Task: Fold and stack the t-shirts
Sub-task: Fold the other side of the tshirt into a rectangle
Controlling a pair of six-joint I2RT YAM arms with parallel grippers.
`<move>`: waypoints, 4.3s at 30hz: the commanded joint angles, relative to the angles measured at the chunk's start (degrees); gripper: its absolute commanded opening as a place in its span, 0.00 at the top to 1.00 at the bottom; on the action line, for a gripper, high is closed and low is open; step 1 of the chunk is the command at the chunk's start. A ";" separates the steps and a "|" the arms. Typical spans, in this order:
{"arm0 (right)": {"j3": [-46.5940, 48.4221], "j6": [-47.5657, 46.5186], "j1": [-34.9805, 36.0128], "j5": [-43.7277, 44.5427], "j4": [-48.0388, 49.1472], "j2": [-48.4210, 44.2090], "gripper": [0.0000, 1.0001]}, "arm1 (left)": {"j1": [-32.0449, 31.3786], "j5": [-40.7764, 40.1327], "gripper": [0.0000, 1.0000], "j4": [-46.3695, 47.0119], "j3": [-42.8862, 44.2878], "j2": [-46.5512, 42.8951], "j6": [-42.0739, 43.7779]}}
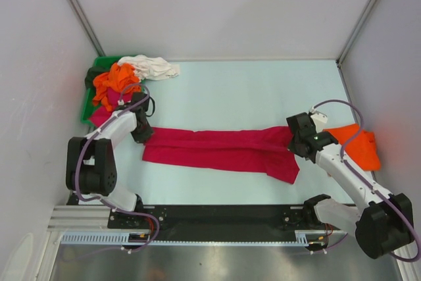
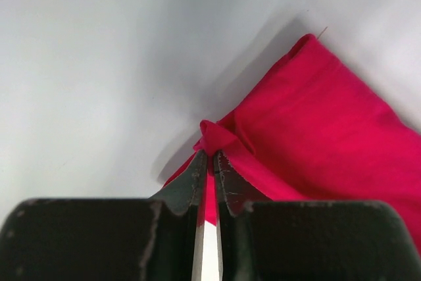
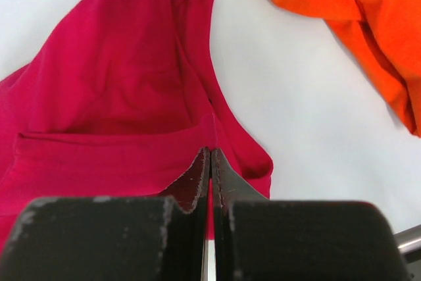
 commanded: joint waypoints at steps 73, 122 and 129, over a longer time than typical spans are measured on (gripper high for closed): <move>10.59 -5.09 16.26 -10.34 25.61 24.41 0.76 | -9.66 3.56 0.58 9.55 -2.06 -9.64 -0.46; 5.84 -4.74 12.31 -10.52 20.16 27.41 0.78 | -11.50 13.42 0.62 11.75 -7.60 0.64 -3.62; 3.73 -2.63 15.38 -9.99 17.26 23.28 0.78 | -11.50 13.77 0.62 12.10 -7.95 0.99 -3.70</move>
